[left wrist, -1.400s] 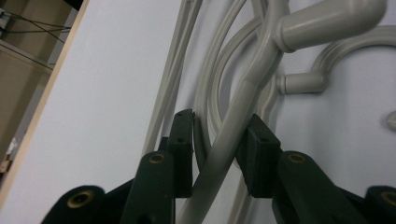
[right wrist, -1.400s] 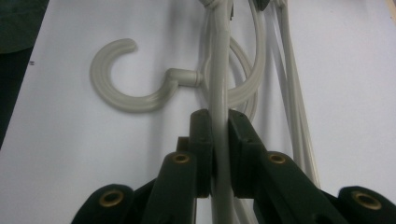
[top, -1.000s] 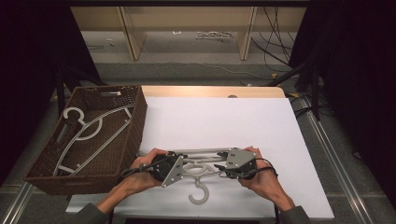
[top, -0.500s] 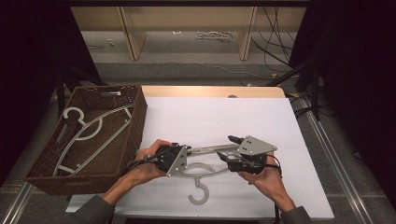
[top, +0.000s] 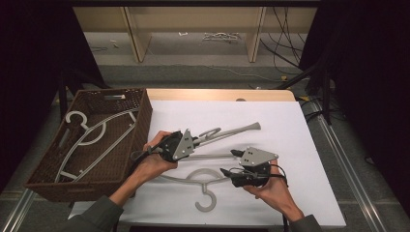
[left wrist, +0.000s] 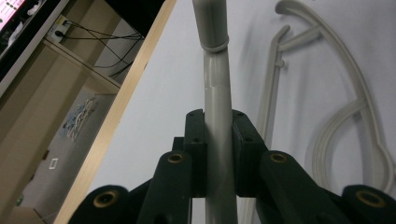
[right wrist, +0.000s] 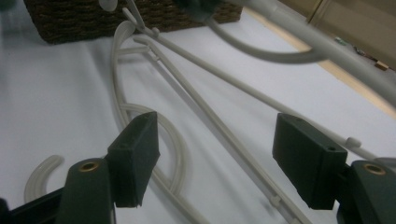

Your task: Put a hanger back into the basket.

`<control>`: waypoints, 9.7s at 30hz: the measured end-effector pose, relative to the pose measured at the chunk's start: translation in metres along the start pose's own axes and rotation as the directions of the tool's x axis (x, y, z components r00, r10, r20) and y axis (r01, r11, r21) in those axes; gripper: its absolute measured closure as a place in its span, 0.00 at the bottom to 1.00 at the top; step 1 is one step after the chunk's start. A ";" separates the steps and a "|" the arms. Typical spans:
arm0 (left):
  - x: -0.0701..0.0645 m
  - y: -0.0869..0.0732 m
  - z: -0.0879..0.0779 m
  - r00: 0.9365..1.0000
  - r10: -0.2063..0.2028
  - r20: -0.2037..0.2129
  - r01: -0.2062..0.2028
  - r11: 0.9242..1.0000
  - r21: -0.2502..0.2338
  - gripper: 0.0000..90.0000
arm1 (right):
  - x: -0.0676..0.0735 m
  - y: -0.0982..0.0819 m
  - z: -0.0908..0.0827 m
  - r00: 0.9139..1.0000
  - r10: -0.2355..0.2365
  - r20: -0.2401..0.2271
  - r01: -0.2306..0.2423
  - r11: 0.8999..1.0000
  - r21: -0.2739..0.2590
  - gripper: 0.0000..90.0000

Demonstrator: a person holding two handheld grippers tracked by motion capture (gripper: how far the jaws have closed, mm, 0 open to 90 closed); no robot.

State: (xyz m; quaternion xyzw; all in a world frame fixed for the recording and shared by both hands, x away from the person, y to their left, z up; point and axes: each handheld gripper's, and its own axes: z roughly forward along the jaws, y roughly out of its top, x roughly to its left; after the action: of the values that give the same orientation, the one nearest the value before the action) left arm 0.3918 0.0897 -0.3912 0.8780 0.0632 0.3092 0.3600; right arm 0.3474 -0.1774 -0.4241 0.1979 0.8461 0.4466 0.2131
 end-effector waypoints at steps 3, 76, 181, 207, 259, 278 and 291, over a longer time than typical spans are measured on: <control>0.005 0.003 -0.005 0.999 -0.049 0.013 0.049 0.999 -0.020 0.88 | 0.000 -0.002 0.000 1.000 0.008 -0.005 -0.008 1.000 0.001 0.36; 0.116 -0.099 -0.207 0.832 -0.513 -0.213 0.517 0.855 -0.040 0.88 | 0.008 -0.013 0.000 1.000 -0.005 -0.025 0.006 1.000 0.024 0.36; 0.143 -0.253 -0.156 0.614 -0.647 -0.452 0.778 0.594 0.207 0.58 | 0.007 -0.016 0.003 1.000 0.017 -0.003 -0.017 0.999 0.045 0.27; 0.082 -0.142 -0.173 0.597 -0.755 -0.269 0.747 0.646 -0.156 0.24 | 0.007 -0.015 0.002 1.000 0.026 0.010 -0.026 0.999 0.029 0.27; -0.066 -0.072 -0.083 0.856 -0.517 0.001 0.509 0.843 -0.171 0.18 | 0.006 -0.019 0.007 0.999 0.034 -0.030 -0.031 0.995 0.096 0.23; -0.077 -0.071 -0.072 0.865 -0.499 0.057 0.502 0.854 -0.135 0.19 | 0.001 -0.030 0.044 0.987 0.017 -0.162 0.036 0.946 0.322 0.30; -0.078 -0.071 -0.071 0.867 -0.494 0.064 0.498 0.857 -0.129 0.19 | -0.010 -0.029 0.058 0.965 0.010 -0.261 0.097 0.913 0.395 0.54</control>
State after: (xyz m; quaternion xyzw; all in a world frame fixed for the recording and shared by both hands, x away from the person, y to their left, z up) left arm 0.2954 0.1577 -0.4391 0.8087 0.2599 0.1969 0.4896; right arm 0.3824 -0.1591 -0.4761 0.1589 0.9448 0.2790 0.0657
